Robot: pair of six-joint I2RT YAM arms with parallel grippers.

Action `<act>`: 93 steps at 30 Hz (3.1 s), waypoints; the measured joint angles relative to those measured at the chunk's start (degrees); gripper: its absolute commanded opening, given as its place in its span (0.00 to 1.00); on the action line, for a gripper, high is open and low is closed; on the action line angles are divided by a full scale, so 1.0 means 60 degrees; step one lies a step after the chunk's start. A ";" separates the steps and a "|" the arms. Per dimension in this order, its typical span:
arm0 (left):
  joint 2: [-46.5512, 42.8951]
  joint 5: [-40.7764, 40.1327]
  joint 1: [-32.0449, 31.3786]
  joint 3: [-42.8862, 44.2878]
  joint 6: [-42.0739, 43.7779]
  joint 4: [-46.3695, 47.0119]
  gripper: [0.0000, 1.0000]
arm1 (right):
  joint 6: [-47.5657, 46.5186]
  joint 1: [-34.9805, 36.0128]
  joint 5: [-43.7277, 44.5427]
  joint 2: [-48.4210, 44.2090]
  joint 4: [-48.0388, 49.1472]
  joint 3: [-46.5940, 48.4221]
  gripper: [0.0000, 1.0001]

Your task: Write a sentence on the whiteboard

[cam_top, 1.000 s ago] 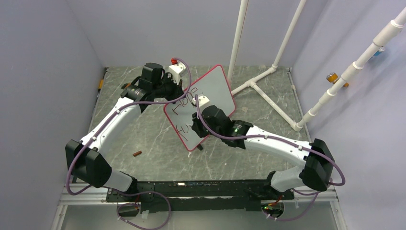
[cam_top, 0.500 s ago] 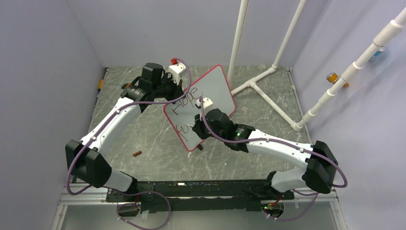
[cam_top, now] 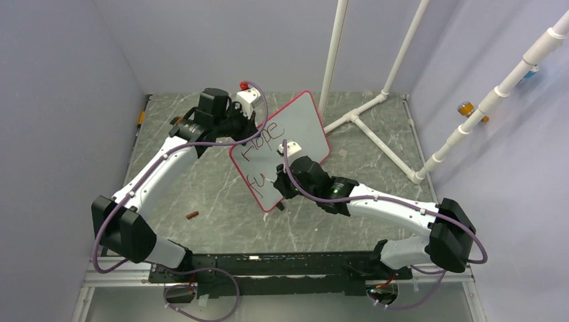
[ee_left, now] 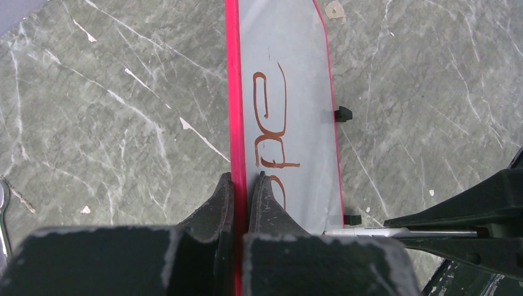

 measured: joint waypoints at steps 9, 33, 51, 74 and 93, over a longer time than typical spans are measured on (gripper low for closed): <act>-0.0007 0.0033 -0.0015 0.0000 -0.0004 0.0004 0.00 | 0.0142 -0.0011 -0.0018 -0.0055 -0.0120 -0.0186 0.00; -0.0040 0.0047 -0.0091 0.0000 -0.0040 0.0018 0.00 | 0.0470 -0.0688 -0.0663 -0.0608 -0.0004 -0.0015 0.00; -0.0044 0.0044 -0.0080 0.0000 -0.0036 0.0000 0.00 | 0.0667 -0.0747 -0.1184 -0.0266 0.0503 -0.0084 0.00; -0.0044 0.0047 -0.0073 0.0000 -0.0036 -0.0011 0.00 | 0.0459 -0.1359 -0.1756 -0.0291 0.0364 0.0095 0.00; -0.0044 0.0033 -0.0036 0.0000 0.0000 -0.0047 0.00 | 0.0576 -0.1231 -0.2342 -0.0186 0.0597 -0.0459 0.00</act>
